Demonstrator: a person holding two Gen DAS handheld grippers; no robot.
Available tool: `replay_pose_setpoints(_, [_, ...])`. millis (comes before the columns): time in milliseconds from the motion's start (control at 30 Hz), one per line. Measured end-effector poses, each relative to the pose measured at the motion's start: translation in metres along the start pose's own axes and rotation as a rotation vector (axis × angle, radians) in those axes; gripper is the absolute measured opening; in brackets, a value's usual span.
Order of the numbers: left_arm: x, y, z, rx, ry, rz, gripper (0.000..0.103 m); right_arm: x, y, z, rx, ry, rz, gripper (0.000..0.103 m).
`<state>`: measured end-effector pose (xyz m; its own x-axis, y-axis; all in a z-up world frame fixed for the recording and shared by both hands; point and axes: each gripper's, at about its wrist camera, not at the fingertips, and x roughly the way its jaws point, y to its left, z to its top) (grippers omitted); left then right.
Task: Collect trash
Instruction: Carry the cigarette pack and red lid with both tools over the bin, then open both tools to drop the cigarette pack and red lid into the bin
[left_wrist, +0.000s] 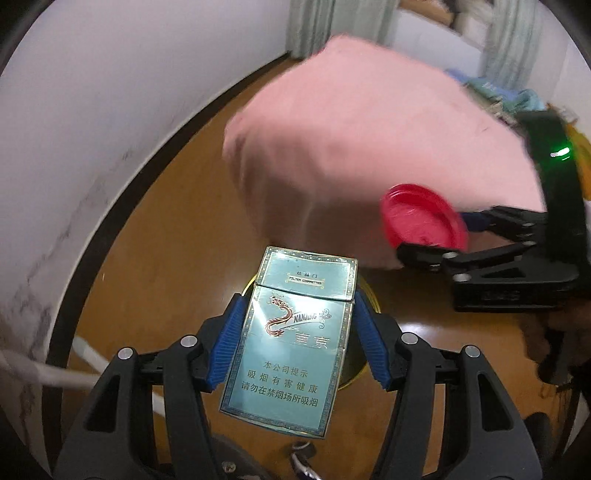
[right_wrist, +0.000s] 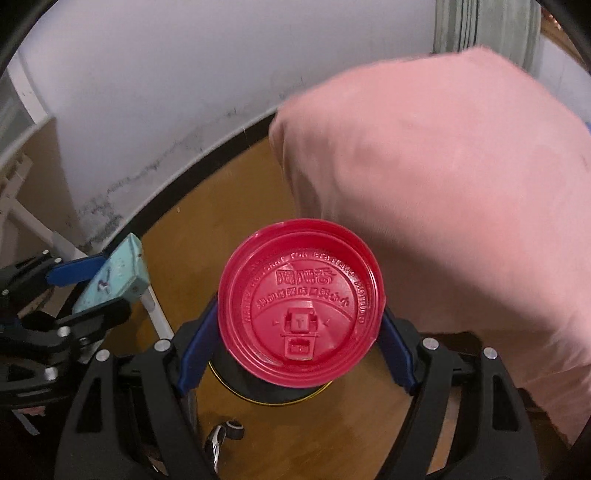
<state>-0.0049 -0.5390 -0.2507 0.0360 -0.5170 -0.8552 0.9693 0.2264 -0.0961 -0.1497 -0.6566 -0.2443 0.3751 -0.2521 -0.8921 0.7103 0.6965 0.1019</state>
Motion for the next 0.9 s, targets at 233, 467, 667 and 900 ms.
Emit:
replay_pose_setpoints(233, [0.077, 0.014, -0.015, -0.04, 0.129, 0.044, 0.058, 0.07, -0.02, -0.017, 0.033, 0.131, 0.006, 0.076])
replay_pose_setpoints(467, [0.101, 0.01, -0.024, 0.015, 0.184, 0.049, 0.058, 0.107, -0.018, -0.027, 0.062, 0.205, 0.018, 0.077])
replay_pose_setpoints(667, [0.101, 0.01, -0.027, 0.024, 0.188, 0.051, 0.058, 0.113, -0.012, -0.026, 0.056, 0.212, 0.027, 0.077])
replay_pose_setpoints(900, [0.097, 0.01, -0.026, 0.005, 0.191, 0.026, 0.059, 0.103, -0.012, -0.024, 0.043, 0.201, 0.038, 0.077])
